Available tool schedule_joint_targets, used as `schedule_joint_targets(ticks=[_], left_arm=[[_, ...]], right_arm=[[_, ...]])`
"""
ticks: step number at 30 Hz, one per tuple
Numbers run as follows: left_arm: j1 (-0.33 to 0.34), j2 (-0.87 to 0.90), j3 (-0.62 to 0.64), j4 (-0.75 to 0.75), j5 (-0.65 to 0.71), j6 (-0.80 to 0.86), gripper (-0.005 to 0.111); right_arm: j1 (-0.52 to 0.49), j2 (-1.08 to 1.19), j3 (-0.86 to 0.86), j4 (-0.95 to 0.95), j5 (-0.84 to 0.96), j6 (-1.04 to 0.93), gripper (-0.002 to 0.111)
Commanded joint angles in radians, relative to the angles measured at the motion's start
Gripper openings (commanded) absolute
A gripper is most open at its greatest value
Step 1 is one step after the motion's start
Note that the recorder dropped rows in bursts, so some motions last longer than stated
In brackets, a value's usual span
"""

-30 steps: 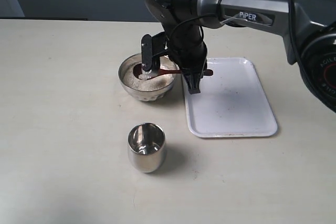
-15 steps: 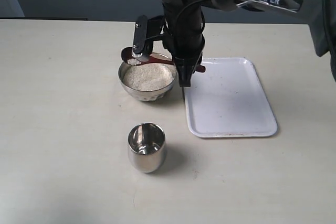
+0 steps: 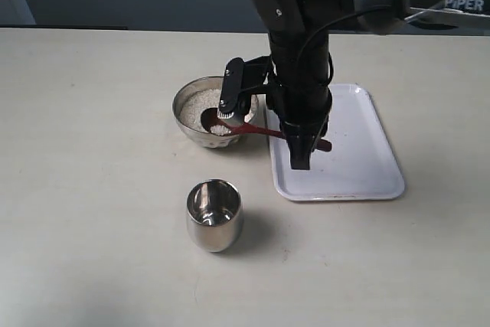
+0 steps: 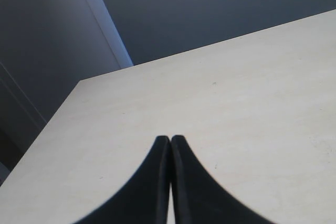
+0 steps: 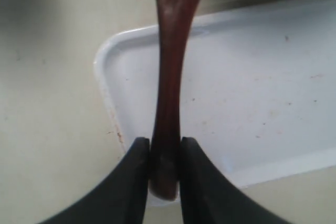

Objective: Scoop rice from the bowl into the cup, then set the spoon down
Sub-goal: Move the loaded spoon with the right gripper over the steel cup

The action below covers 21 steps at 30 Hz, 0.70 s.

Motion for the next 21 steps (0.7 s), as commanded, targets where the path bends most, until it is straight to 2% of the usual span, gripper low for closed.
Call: schedule_joint_targets(ticks=[1,11,21], left_arm=[[-0.001,-0.005,-0.002,-0.002,-0.007,-0.003,0.001],[-0.001,-0.005,-0.002,0.0,-0.007,-0.003,0.001],[-0.001,-0.005,-0.002,0.0,-0.007,-0.003,0.001]], right_arm=[[0.002,-0.081,0.077,0.039,0.006,0.034,-0.001],[0.077,-0.134,0.2,0.075,0.006,0.051,-0.001],[0.1,-0.136,0.21,0.068,0.006,0.088,-0.001]])
